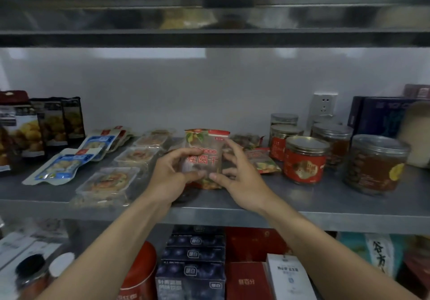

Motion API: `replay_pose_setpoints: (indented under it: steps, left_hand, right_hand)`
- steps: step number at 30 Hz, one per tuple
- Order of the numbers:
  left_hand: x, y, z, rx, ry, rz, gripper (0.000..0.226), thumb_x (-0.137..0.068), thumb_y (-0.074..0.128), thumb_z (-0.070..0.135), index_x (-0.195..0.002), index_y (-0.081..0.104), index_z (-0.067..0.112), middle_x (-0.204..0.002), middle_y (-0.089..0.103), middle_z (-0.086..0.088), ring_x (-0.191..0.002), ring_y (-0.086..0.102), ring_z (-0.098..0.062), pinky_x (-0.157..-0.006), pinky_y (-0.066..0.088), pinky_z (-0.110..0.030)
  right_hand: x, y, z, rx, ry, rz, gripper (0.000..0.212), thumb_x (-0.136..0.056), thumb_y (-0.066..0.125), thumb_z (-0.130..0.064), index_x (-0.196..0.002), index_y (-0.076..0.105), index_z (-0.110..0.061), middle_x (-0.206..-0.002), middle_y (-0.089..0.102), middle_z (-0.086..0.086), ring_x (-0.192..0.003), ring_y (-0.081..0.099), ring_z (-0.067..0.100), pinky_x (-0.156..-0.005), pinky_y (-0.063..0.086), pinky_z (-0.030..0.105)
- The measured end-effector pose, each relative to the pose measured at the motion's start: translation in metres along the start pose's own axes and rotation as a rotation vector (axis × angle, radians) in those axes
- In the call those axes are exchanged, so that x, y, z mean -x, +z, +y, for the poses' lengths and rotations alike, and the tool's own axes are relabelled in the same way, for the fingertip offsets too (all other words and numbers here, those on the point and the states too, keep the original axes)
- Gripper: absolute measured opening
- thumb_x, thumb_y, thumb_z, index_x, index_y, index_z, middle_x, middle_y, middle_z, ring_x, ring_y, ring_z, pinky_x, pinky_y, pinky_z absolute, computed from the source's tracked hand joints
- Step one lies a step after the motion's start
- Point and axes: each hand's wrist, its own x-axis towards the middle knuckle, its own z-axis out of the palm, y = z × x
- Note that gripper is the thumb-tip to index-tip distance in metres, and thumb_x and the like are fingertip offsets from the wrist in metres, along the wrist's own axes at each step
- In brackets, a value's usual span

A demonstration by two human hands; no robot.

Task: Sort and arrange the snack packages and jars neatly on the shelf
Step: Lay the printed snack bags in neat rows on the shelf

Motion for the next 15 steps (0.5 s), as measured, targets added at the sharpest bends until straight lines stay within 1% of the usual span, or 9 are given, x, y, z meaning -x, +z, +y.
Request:
replay_pose_setpoints:
  steps: [2, 5, 7, 9, 10, 11, 12, 14, 15]
  left_hand:
    - [0.002, 0.002, 0.002, -0.021, 0.044, -0.017, 0.039, -0.071, 0.078, -0.004, -0.099, 0.071, 0.022, -0.113, 0.067, 0.009, -0.106, 0.06, 0.0, -0.081, 0.052, -0.018]
    - [0.003, 0.0, 0.002, -0.035, 0.066, -0.066, 0.037, -0.072, 0.076, -0.006, -0.099, 0.069, 0.018, -0.115, 0.066, 0.007, -0.101, 0.059, 0.009, -0.073, 0.05, -0.011]
    - [0.003, -0.004, 0.0, -0.022, 0.064, -0.087, 0.039, -0.069, 0.076, -0.009, -0.099, 0.069, 0.016, -0.114, 0.066, 0.004, -0.098, 0.06, 0.009, -0.072, 0.05, -0.011]
    - [0.004, -0.006, -0.001, 0.045, 0.03, -0.089, 0.042, -0.069, 0.075, -0.011, -0.101, 0.068, 0.014, -0.114, 0.067, -0.001, -0.096, 0.065, 0.0, -0.069, 0.053, -0.017]
    - [0.005, -0.006, 0.0, 0.081, 0.009, -0.088, 0.043, -0.069, 0.074, -0.012, -0.103, 0.068, 0.013, -0.114, 0.067, -0.003, -0.094, 0.067, -0.004, -0.069, 0.055, -0.02]
    - [0.005, -0.007, 0.0, 0.102, -0.013, -0.083, 0.044, -0.07, 0.074, -0.012, -0.105, 0.068, 0.013, -0.114, 0.066, -0.003, -0.094, 0.068, -0.006, -0.068, 0.055, -0.022]
    - [0.005, -0.008, 0.0, 0.108, -0.032, -0.077, 0.045, -0.071, 0.073, -0.012, -0.106, 0.068, 0.015, -0.115, 0.065, 0.0, -0.093, 0.067, -0.003, -0.068, 0.056, -0.022]
    - [0.006, -0.008, 0.001, 0.093, -0.06, -0.062, 0.045, -0.073, 0.072, -0.011, -0.107, 0.068, 0.018, -0.116, 0.061, 0.007, -0.089, 0.064, 0.007, -0.067, 0.055, -0.019]
    - [0.006, -0.008, 0.001, 0.094, -0.07, -0.06, 0.045, -0.074, 0.072, -0.01, -0.108, 0.069, 0.019, -0.117, 0.059, 0.008, -0.088, 0.065, 0.006, -0.066, 0.055, -0.019]
  right_hand:
    - [0.0, 0.0, 0.0, -0.006, -0.006, 0.032, 0.092, -0.086, 0.072, -0.016, -0.151, 0.012, -0.042, -0.132, 0.044, -0.01, -0.099, 0.066, 0.015, -0.092, 0.054, 0.036]
    - [0.002, 0.0, 0.001, -0.017, -0.04, 0.048, 0.082, -0.086, 0.072, -0.013, -0.142, 0.025, -0.05, -0.134, 0.049, -0.006, -0.096, 0.067, 0.015, -0.088, 0.055, 0.032]
    - [0.002, 0.001, 0.003, -0.005, -0.056, 0.034, 0.078, -0.087, 0.071, -0.015, -0.14, 0.028, -0.054, -0.137, 0.049, -0.002, -0.098, 0.066, 0.015, -0.09, 0.055, 0.032]
    - [0.002, 0.002, 0.001, 0.019, -0.044, 0.019, 0.077, -0.089, 0.069, -0.02, -0.146, 0.026, -0.048, -0.138, 0.05, -0.001, -0.101, 0.064, 0.012, -0.094, 0.053, 0.033]
    - [0.003, 0.002, 0.0, 0.03, -0.037, 0.04, 0.075, -0.089, 0.069, -0.023, -0.147, 0.026, -0.045, -0.135, 0.051, -0.004, -0.103, 0.061, 0.009, -0.096, 0.051, 0.033]
    - [0.004, 0.002, -0.001, 0.056, -0.035, 0.092, 0.071, -0.09, 0.067, -0.025, -0.147, 0.028, -0.042, -0.132, 0.053, -0.009, -0.107, 0.059, 0.007, -0.098, 0.049, 0.033]
    - [0.006, 0.0, -0.002, 0.113, -0.042, 0.176, 0.067, -0.091, 0.066, -0.025, -0.147, 0.031, -0.039, -0.131, 0.053, -0.011, -0.113, 0.056, 0.005, -0.102, 0.046, 0.034]
    - [0.008, -0.006, -0.002, 0.314, -0.082, 0.33, 0.058, -0.094, 0.06, -0.02, -0.146, 0.036, -0.031, -0.141, 0.048, -0.008, -0.13, 0.044, 0.01, -0.111, 0.036, 0.034]
    - [0.008, -0.011, -0.001, 0.449, -0.096, 0.357, 0.057, -0.095, 0.057, -0.018, -0.147, 0.036, -0.027, -0.147, 0.043, -0.004, -0.138, 0.036, 0.014, -0.115, 0.029, 0.033]
